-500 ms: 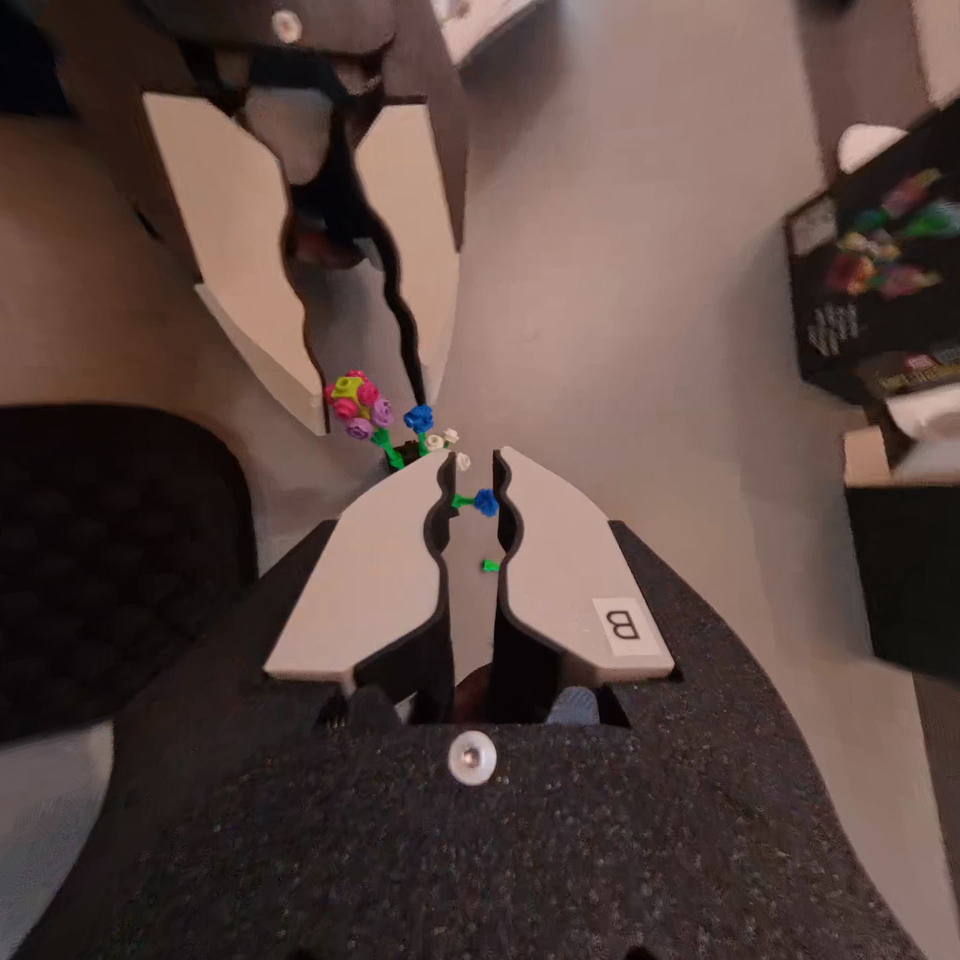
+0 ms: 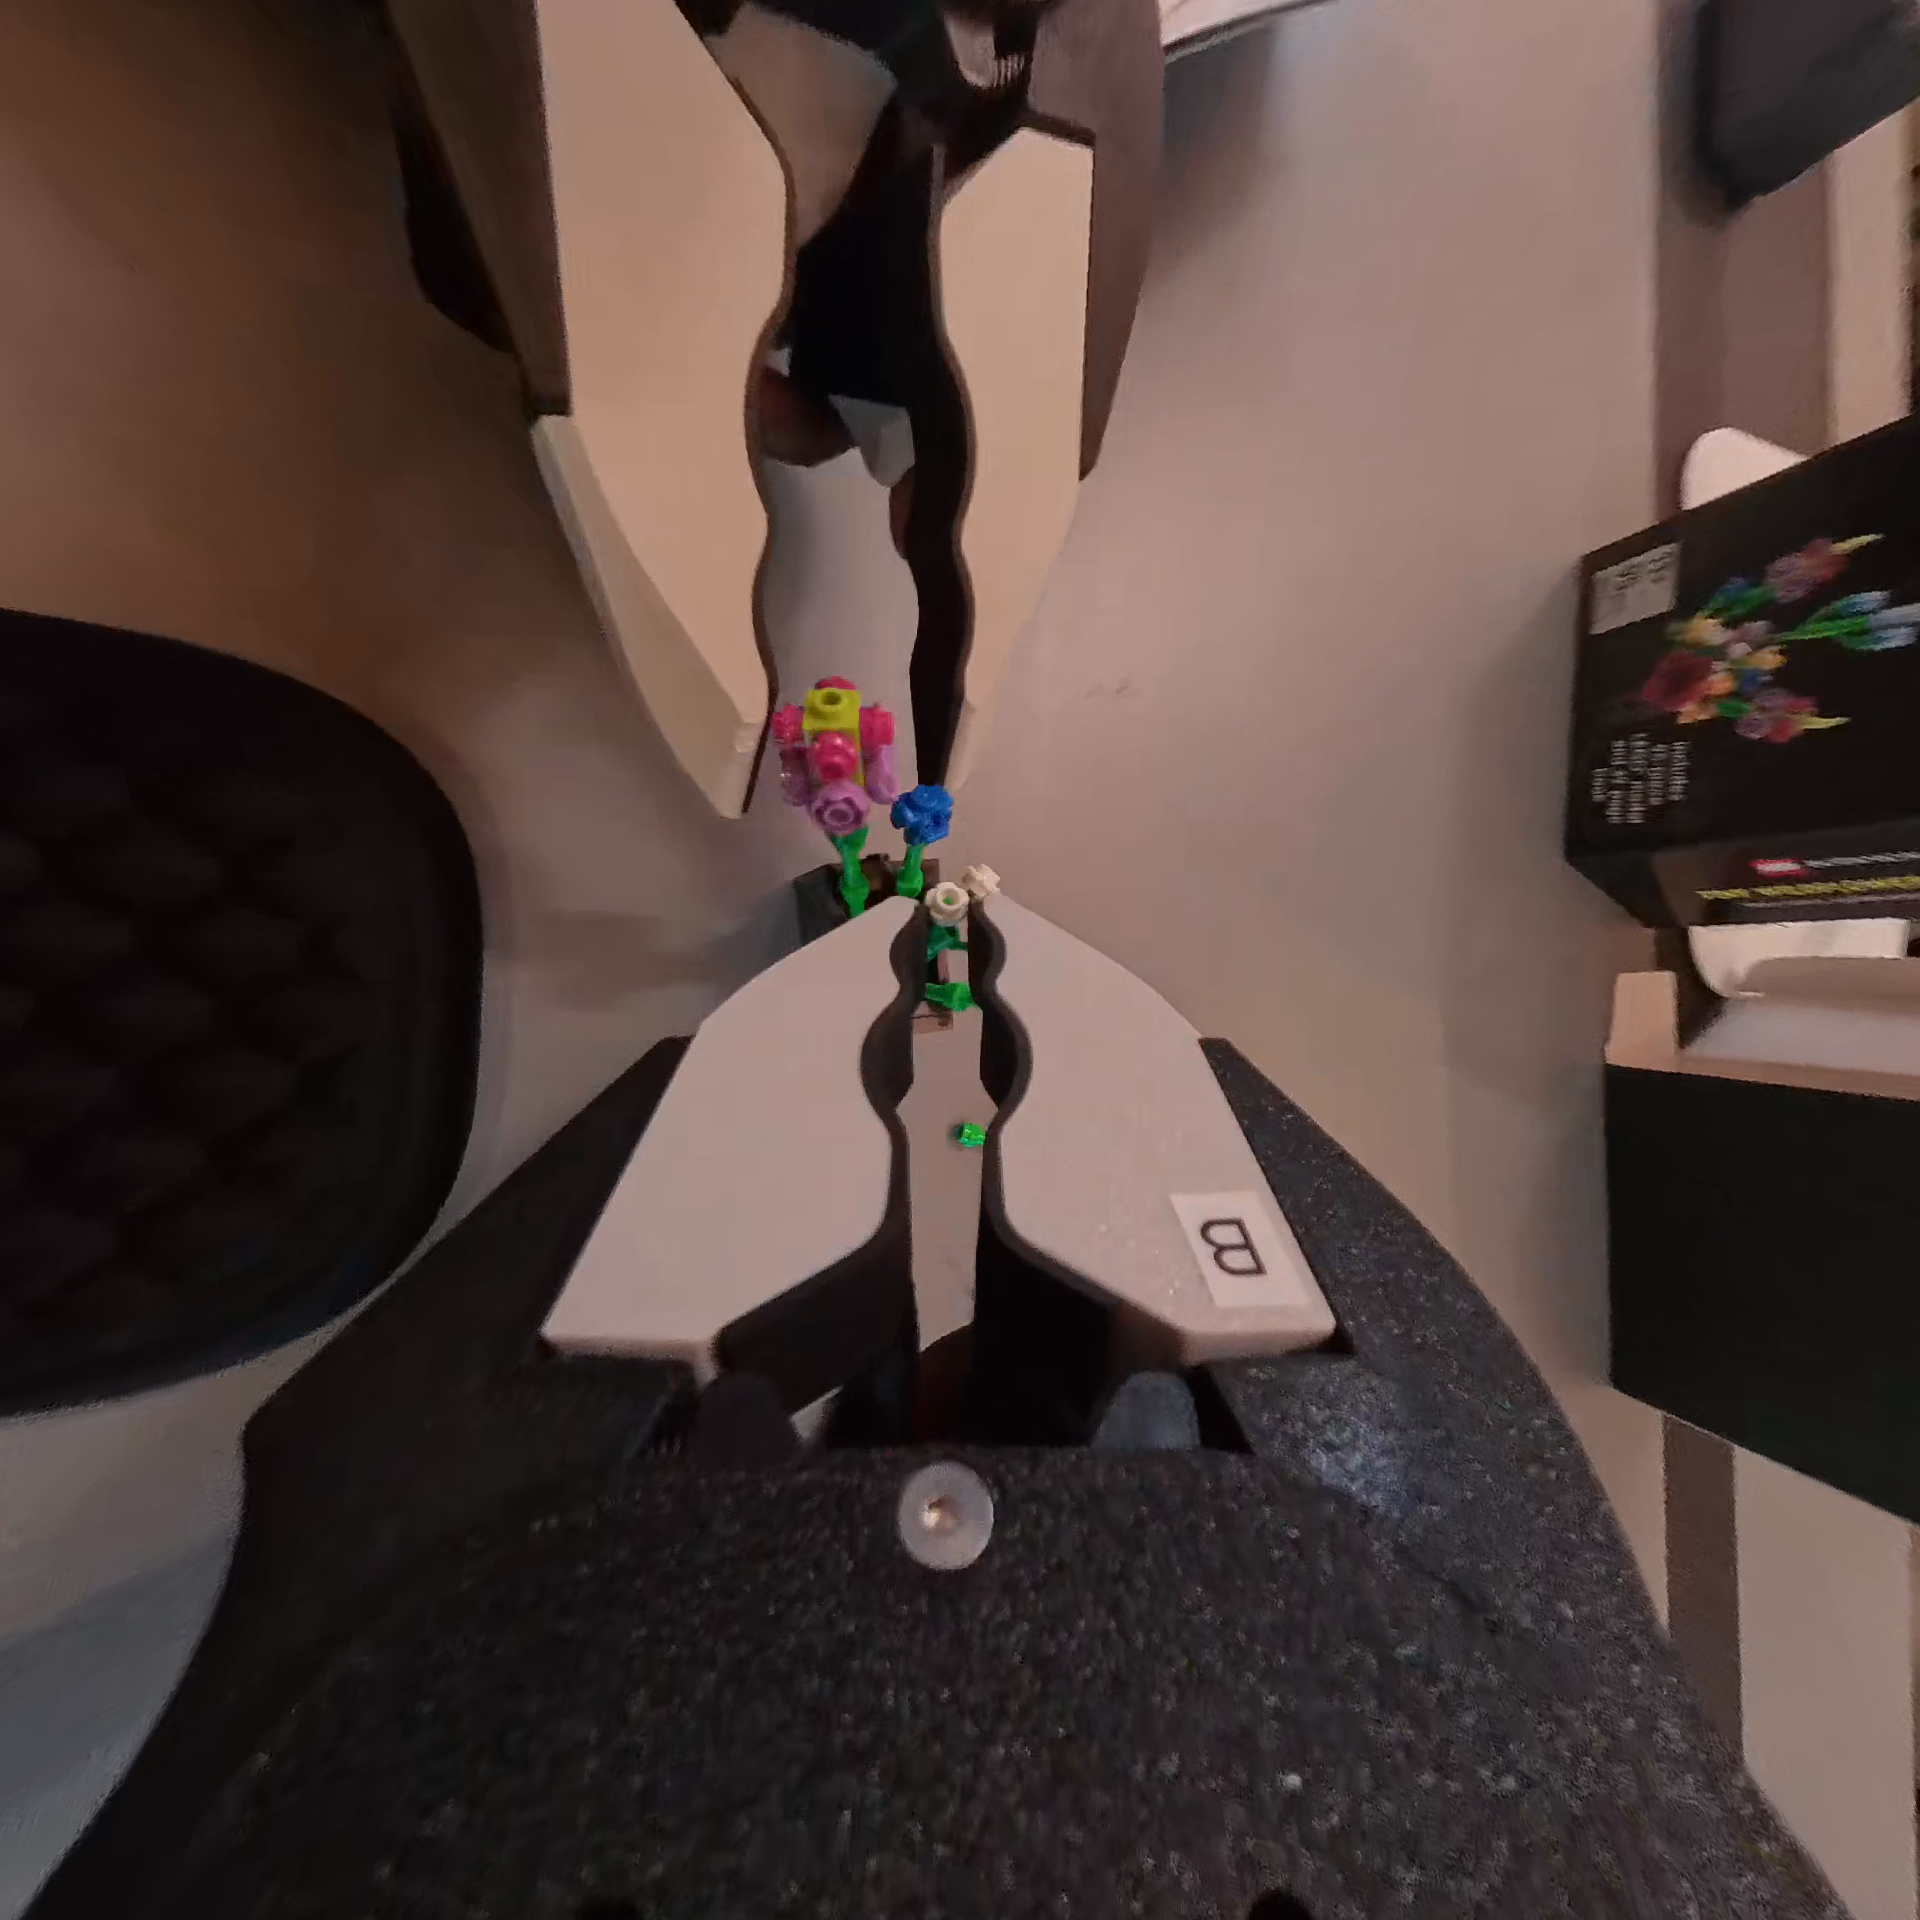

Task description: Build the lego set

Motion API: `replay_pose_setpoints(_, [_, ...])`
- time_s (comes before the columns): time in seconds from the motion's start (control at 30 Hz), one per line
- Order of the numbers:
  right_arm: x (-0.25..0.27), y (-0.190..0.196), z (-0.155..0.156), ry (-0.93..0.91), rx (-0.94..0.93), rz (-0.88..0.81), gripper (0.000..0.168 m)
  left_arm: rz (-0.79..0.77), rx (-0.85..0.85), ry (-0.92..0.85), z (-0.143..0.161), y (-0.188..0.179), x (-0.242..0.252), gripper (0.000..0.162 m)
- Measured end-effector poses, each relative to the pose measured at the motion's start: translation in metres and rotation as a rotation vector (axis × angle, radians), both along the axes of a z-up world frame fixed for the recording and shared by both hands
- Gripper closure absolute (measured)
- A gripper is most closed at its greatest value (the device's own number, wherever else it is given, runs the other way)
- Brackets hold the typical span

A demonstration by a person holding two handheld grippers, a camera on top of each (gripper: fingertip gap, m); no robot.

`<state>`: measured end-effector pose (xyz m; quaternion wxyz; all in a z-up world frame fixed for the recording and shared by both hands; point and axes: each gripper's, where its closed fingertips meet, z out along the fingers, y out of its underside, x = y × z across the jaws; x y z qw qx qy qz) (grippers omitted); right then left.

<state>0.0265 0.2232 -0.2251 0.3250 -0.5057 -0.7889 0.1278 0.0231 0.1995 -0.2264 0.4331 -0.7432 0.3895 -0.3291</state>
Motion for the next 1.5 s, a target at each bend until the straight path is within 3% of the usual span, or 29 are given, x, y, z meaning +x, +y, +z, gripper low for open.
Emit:
replay_pose_setpoints(0.33, [0.016,0.0,0.014,0.283,0.146,-0.2,0.161,0.026,0.03,0.035,-0.001,0.004,0.006,0.13])
replay_pose_setpoints(0.53, [0.022,-0.005,0.004,0.319,0.125,-0.253,0.161,0.036,0.035,0.051,-0.003,0.005,0.01,0.13])
replay_pose_setpoints(0.77, [0.022,-0.008,0.003,0.299,0.127,-0.238,0.157,0.055,0.03,0.046,-0.002,0.008,0.009,0.13])
replay_pose_setpoints(0.9, [0.02,-0.007,0.005,0.285,0.125,-0.22,0.162,0.056,0.029,0.044,-0.002,0.009,0.01,0.13])
replay_pose_setpoints(1.23, [0.017,-0.003,-0.004,0.092,0.348,-0.119,0.165,0.045,0.042,0.045,0.003,0.008,0.014,0.13])
replay_pose_setpoints(1.5, [0.018,-0.007,-0.011,0.117,0.266,-0.137,0.163,0.043,0.066,0.045,0.005,0.01,0.011,0.132])
